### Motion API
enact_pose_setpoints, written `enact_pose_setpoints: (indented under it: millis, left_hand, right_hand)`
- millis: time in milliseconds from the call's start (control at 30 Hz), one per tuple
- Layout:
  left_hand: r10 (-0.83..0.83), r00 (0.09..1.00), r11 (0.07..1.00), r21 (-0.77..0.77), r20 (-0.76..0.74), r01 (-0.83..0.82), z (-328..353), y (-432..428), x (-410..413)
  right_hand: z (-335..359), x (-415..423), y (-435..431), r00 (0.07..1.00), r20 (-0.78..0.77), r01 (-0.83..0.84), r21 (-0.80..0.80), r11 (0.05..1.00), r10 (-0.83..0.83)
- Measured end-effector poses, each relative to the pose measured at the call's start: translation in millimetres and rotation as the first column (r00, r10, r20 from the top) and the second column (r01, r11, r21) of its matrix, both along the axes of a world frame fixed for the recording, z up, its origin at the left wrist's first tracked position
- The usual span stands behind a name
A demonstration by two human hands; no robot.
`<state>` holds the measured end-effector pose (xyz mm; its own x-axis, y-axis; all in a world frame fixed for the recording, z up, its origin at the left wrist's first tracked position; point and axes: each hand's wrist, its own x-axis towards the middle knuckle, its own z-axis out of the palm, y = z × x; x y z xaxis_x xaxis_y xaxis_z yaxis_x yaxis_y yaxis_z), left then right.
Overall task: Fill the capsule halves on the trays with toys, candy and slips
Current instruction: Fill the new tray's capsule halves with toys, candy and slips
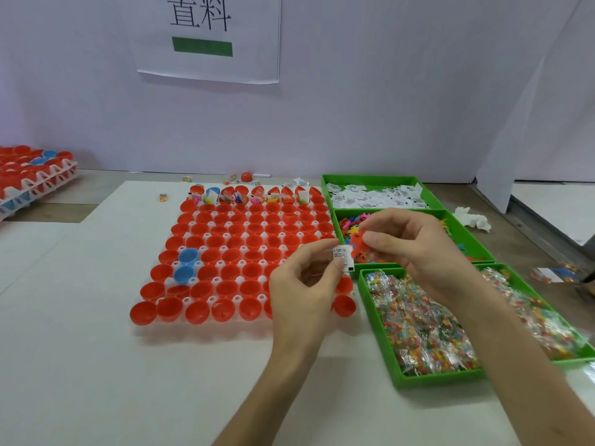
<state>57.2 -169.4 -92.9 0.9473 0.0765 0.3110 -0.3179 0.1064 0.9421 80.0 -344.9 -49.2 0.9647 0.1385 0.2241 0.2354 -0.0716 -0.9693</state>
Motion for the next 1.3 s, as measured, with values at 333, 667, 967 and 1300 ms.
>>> enact_pose_setpoints:
  millis: [333, 667, 967, 1300]
  left_hand:
    - [-0.002, 1.0, 1.0, 0.017, 0.024, 0.001, 4, -1, -2]
    - [0.008, 1.0, 1.0, -0.009, 0.01, -0.008, 5, -1, -3]
    - [-0.002, 1.0, 1.0, -0.014, 0.01, 0.002, 3, -2, -2]
    - [0.024, 1.0, 1.0, -0.009, -0.008, -0.025, 1, 0, 0]
  right_hand:
    - [0, -3, 5, 0.998, 0.06, 0.005, -0.143, 0.99, 0.004]
    - [-14, 14, -43, 0.812, 0.227, 0.557, -0.575, 0.599, -0.538]
    - [-14, 63, -17, 0.981, 0.028, 0.107, -0.903, 0.417, -0.19]
    - [-27, 62, -24, 0.969, 0.055, 0.157, -0.888, 0.433, -0.239]
